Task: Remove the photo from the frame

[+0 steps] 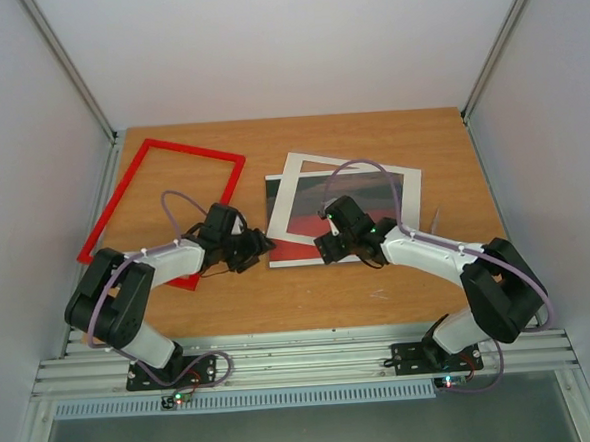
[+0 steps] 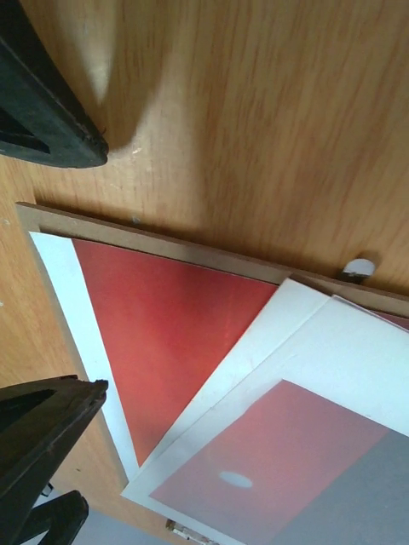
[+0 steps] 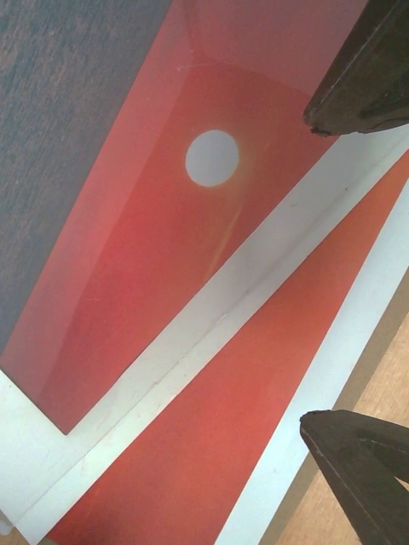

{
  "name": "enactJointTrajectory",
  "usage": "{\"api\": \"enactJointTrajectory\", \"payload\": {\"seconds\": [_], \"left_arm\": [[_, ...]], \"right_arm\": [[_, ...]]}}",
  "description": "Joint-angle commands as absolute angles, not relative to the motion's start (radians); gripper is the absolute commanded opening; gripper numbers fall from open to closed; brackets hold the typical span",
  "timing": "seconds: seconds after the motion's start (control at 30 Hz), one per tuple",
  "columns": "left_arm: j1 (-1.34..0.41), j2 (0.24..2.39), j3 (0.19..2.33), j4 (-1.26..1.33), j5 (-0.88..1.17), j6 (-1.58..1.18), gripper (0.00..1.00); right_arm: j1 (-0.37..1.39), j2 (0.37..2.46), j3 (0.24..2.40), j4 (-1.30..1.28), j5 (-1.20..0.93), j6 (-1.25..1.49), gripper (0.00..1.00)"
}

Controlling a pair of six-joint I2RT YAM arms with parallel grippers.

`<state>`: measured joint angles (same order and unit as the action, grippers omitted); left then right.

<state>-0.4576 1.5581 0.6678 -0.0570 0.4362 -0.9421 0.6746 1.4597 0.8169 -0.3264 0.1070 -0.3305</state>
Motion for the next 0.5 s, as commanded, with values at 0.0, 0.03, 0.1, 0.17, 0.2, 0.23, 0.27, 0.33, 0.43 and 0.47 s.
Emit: {"api": "enactJointTrajectory", "payload": {"seconds": [0.0, 0.03, 0.1, 0.17, 0.2, 0.23, 0.27, 0.33, 0.43, 0.47], "left_arm": [[-0.444, 1.587, 0.731, -0.124, 0.408, -0.857, 0.68], [-0.44, 1.6, 0.753, -0.148, 0.391, -0.842, 0.68], [-0.433, 1.634, 0.799, -0.197, 0.385, -0.797, 0.68], [-0.432, 1.666, 0.852, -0.241, 0.373, -0.75, 0.68], [-0.433, 1.679, 0.865, -0.253, 0.376, -0.738, 0.68], [-0.433, 1.688, 0.871, -0.258, 0.378, -0.727, 0.69], [-0.433, 1.695, 0.873, -0.259, 0.379, -0.721, 0.69], [-0.437, 1.703, 0.875, -0.261, 0.376, -0.711, 0.7], [-0.445, 1.71, 0.881, -0.276, 0.375, -0.696, 0.71], [-0.447, 1.708, 0.88, -0.277, 0.374, -0.692, 0.71]], "right_arm": [[0.681, 1.501, 0.885, -0.348, 0.113, -0.36, 0.88], [0.68, 1.511, 0.898, -0.358, 0.121, -0.359, 0.89], [0.677, 1.531, 0.924, -0.395, 0.178, -0.346, 0.9], [0.653, 1.535, 0.941, -0.436, 0.218, -0.324, 0.91], [0.634, 1.531, 0.942, -0.455, 0.219, -0.309, 0.91], [0.611, 1.522, 0.94, -0.477, 0.214, -0.29, 0.91], [0.586, 1.509, 0.934, -0.491, 0.208, -0.272, 0.92], [0.514, 1.479, 0.912, -0.51, 0.181, -0.238, 0.92], [0.391, 1.433, 0.873, -0.524, 0.096, -0.19, 0.93], [0.342, 1.419, 0.859, -0.525, 0.058, -0.175, 0.93]]}}
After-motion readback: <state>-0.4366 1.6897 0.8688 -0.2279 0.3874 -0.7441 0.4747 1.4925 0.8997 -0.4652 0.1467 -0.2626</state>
